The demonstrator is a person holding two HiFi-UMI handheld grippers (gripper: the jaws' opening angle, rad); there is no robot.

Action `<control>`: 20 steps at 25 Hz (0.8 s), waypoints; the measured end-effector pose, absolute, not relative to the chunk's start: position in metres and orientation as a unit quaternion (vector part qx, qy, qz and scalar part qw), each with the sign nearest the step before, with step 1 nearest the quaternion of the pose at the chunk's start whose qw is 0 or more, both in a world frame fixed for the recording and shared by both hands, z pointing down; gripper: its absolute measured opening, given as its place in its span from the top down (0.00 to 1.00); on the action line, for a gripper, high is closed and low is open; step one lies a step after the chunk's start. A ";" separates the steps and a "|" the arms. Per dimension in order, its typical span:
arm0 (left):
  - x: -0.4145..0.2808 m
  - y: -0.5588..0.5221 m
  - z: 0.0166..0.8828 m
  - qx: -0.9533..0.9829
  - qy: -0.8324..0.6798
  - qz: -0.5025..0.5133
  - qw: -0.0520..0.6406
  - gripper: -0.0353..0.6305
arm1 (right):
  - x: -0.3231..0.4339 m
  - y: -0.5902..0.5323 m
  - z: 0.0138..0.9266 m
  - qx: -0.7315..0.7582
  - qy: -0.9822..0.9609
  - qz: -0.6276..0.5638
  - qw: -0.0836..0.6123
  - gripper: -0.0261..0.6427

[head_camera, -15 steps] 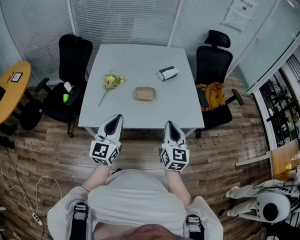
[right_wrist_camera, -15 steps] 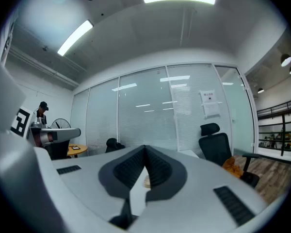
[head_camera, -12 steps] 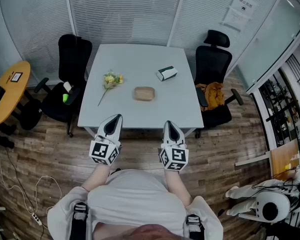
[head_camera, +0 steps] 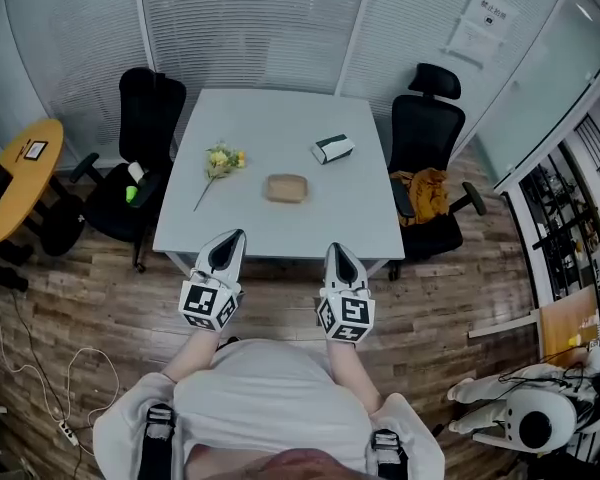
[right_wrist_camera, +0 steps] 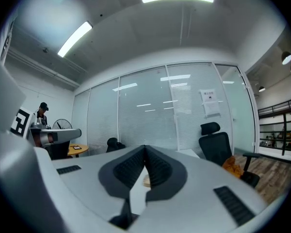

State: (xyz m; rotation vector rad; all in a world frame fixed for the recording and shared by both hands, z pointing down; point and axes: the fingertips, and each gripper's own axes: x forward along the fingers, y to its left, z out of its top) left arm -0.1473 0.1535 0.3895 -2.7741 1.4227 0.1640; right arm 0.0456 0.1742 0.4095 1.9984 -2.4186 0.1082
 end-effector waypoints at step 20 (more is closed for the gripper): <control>-0.089 0.143 0.416 -0.876 0.481 0.029 0.004 0.95 | 0.105 0.156 0.422 0.615 -0.788 0.015 0.023 0.95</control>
